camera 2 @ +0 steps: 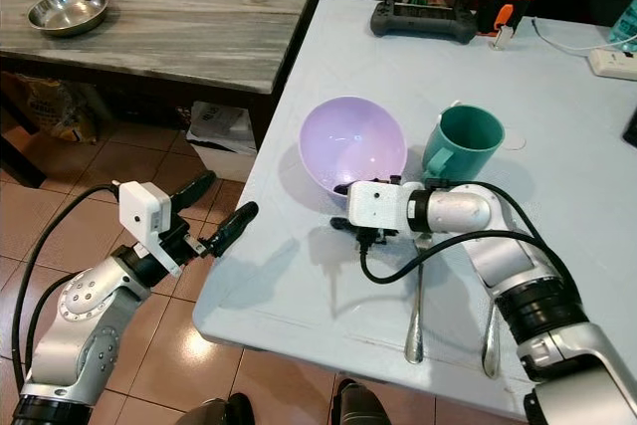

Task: Setting the table

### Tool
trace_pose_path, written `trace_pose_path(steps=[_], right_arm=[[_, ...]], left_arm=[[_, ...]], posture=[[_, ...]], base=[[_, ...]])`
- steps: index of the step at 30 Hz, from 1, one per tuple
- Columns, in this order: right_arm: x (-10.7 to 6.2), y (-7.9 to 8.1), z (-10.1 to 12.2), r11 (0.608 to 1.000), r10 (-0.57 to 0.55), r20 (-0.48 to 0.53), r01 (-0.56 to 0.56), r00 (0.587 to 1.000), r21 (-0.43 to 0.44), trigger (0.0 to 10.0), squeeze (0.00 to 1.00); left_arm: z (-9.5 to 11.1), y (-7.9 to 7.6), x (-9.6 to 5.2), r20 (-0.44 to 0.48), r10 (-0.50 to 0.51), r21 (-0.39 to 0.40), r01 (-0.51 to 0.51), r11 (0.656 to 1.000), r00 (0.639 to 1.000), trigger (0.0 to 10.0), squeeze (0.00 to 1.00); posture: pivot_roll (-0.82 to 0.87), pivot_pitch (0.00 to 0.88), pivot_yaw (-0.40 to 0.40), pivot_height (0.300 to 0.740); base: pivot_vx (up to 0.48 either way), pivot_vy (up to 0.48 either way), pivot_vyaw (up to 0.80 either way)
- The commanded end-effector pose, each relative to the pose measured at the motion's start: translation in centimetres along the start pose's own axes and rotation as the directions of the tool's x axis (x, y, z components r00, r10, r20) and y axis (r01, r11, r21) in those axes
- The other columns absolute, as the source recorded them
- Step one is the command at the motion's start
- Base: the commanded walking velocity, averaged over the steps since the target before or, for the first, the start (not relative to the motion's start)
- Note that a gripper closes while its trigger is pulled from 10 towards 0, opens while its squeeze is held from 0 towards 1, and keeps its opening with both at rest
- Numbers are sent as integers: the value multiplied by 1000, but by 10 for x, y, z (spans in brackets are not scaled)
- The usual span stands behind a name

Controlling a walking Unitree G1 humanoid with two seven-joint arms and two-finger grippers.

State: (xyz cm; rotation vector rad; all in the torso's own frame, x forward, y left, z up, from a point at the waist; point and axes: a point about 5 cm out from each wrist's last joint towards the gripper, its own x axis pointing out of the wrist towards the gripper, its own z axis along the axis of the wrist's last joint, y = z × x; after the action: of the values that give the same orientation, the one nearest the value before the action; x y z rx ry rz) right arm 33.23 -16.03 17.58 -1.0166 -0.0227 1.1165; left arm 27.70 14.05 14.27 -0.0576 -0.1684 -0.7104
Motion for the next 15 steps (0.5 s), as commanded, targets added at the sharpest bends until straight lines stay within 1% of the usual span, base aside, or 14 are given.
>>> trace_pose_path(steps=[1, 2, 5, 15], right_arm=[[-4, -2, -4, 999, 4, -29, -5, 1000, -32, 0, 0], [-5, -3, -3, 999, -4, -27, 2, 1000, -50, 0, 0], [-5, -5, -2, 998, -11, -20, 10, 1000, -60, 0, 0], [-8, -7, 10, 991, -84, 64, 90, 994, -97, 0, 0]], left_arm=[[0, -1, -2, -5, -3, 2, 3, 1000, 1000, 10000, 0], [0, -2, -1, -4, -6, 1, 6, 1000, 1000, 10000, 0], [0, -2, -1, -2, -14, 0, 14, 1000, 1000, 10000, 0], [1, -8, -3, -6, -86, -11, 86, 996, 996, 10000, 0]], posture=[[-244, 216, 13, 740], [-243, 214, 13, 740], [-244, 214, 14, 740], [-240, 211, 18, 740]], base=[[0, 0, 0], [0, 0, 0], [0, 0, 0], [0, 0, 0]])
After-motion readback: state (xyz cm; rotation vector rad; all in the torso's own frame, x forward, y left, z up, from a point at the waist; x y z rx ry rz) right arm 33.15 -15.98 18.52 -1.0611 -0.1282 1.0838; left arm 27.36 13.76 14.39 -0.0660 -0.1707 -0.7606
